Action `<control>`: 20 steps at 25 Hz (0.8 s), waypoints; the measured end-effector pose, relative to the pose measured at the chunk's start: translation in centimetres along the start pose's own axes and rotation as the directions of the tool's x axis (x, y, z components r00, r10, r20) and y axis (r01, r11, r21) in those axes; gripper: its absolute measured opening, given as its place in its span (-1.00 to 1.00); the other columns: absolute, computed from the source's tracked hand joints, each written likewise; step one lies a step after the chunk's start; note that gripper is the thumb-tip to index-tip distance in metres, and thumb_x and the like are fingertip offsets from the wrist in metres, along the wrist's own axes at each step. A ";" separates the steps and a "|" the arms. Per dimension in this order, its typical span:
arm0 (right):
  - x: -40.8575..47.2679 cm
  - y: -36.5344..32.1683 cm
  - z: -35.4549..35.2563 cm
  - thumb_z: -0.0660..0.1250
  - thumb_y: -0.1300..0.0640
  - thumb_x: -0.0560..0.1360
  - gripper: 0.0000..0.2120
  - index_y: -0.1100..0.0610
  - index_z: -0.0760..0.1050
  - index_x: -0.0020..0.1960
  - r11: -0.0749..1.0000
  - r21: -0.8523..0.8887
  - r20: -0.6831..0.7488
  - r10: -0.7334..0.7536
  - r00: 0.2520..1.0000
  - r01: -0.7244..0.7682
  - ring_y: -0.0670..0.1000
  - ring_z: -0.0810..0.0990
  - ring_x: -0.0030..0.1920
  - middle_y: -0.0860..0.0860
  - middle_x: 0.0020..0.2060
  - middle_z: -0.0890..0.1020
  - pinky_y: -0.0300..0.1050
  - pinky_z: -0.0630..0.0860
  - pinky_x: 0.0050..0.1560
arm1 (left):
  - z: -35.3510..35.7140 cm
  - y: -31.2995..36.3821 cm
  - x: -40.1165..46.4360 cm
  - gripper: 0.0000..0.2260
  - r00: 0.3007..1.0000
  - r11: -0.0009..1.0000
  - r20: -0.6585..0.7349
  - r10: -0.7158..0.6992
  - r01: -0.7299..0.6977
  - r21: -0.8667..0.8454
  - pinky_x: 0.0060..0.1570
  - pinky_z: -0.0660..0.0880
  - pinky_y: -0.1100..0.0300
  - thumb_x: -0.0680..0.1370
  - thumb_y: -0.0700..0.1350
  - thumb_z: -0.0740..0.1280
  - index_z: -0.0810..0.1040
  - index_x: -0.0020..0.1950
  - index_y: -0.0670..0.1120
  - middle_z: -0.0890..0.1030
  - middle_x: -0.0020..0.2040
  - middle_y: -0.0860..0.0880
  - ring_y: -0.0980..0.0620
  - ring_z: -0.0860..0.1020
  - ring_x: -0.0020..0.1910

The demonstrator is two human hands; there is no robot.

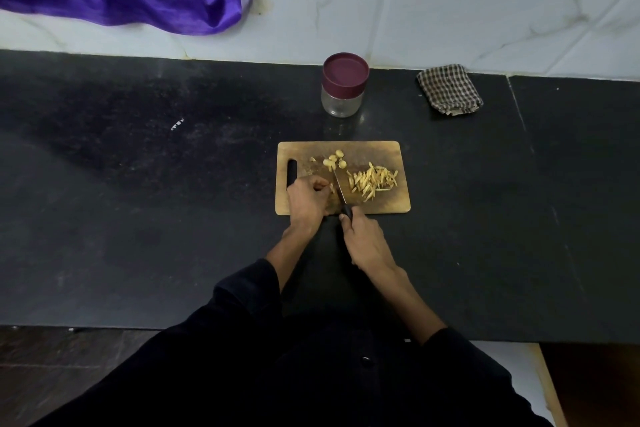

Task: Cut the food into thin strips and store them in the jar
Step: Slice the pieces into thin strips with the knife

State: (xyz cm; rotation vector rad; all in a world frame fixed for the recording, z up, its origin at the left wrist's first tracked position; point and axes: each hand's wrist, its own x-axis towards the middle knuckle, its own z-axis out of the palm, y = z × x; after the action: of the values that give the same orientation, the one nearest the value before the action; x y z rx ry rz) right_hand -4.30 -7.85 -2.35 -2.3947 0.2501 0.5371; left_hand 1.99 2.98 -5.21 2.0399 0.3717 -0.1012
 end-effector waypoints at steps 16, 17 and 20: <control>1.4 -0.3 0.3 0.10 0.03 0.68 -0.74 0.20 0.40 0.18 0.998 -0.066 0.043 0.003 0.999 0.000 0.23 0.57 0.09 0.21 0.07 0.59 0.06 0.46 -0.04 | -0.1 0.0 0.0 -0.91 0.999 0.998 -0.008 -0.045 0.045 -0.034 -0.23 0.64 0.08 0.49 -0.26 0.39 0.67 -0.05 -0.14 0.68 -0.20 -0.05 0.03 0.65 -0.26; 1.3 -0.2 0.3 0.10 0.03 0.68 -0.74 0.20 0.40 0.18 0.998 -0.063 0.041 0.003 0.999 0.000 0.23 0.57 0.09 0.21 0.07 0.59 0.07 0.46 -0.03 | 0.0 0.0 0.0 -0.91 0.999 0.998 -0.008 -0.046 0.046 -0.033 -0.21 0.64 0.07 0.49 -0.25 0.40 0.67 -0.05 -0.14 0.68 -0.20 -0.04 0.03 0.65 -0.26; 1.1 0.0 0.3 0.11 0.02 0.68 -0.74 0.20 0.41 0.14 1.000 -0.019 0.019 0.012 1.000 -0.012 0.22 0.58 0.06 0.21 0.04 0.59 0.13 0.52 0.02 | -0.2 0.3 -0.2 -0.91 0.999 0.998 -0.002 -0.046 0.046 -0.034 -0.21 0.64 0.07 0.49 -0.25 0.40 0.67 -0.04 -0.14 0.67 -0.19 -0.02 0.04 0.65 -0.27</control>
State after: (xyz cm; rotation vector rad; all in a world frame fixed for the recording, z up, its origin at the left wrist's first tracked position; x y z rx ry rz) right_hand -3.44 -7.69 -3.02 -2.4067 0.2522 0.5694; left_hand 1.89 2.97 -4.86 1.9990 0.4199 -0.1195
